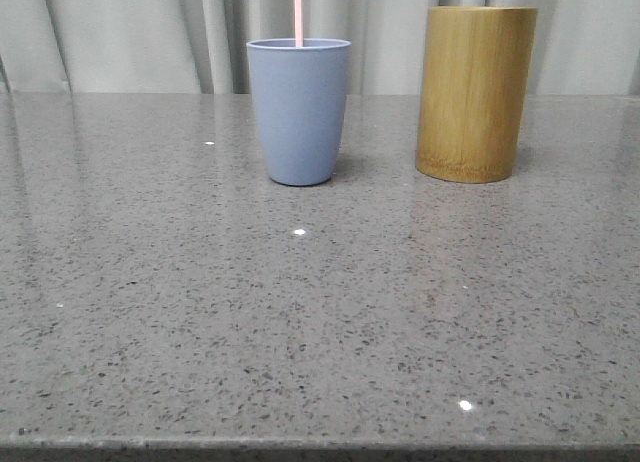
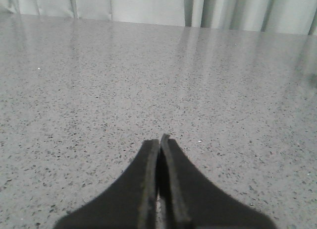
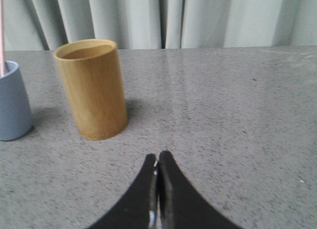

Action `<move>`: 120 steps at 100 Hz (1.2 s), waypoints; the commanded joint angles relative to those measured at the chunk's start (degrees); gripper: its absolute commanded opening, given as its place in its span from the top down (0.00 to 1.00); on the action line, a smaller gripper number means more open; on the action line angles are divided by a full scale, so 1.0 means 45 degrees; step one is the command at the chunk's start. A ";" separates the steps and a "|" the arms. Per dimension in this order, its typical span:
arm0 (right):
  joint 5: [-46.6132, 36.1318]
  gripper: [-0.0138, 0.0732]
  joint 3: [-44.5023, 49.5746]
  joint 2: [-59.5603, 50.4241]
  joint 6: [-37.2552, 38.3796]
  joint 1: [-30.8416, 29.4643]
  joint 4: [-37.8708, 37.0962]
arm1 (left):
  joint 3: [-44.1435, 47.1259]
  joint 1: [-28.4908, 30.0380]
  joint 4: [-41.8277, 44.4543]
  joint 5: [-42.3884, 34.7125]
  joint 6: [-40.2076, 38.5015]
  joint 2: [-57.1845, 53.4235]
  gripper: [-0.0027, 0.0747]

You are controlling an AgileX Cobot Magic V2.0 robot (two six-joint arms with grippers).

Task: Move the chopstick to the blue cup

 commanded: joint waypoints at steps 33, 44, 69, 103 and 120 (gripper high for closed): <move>-0.2119 0.96 0.2536 -0.2267 -0.0038 -0.0949 -0.1009 | 0.0113 0.0066 -0.0098 -0.1039 -0.0028 -0.0445 0.99; -0.2354 0.96 0.3333 -0.2860 -0.0008 -0.0949 -0.1072 | 0.0113 0.0066 -0.0098 -0.1039 -0.0028 -0.0445 0.99; -0.3010 0.96 0.3958 -0.2842 0.0397 -0.0949 -0.1073 | 0.0113 0.0066 -0.0098 -0.1039 -0.0028 -0.0445 0.99; -0.2972 0.96 0.3958 -0.2842 0.0397 -0.0949 -0.1073 | 0.0113 0.0066 -0.0098 -0.1039 -0.0028 -0.0445 0.99; -0.2902 0.96 0.3958 -0.2842 0.0397 -0.0949 -0.1073 | 0.0113 0.0066 -0.0098 -0.1039 -0.0028 -0.0445 0.99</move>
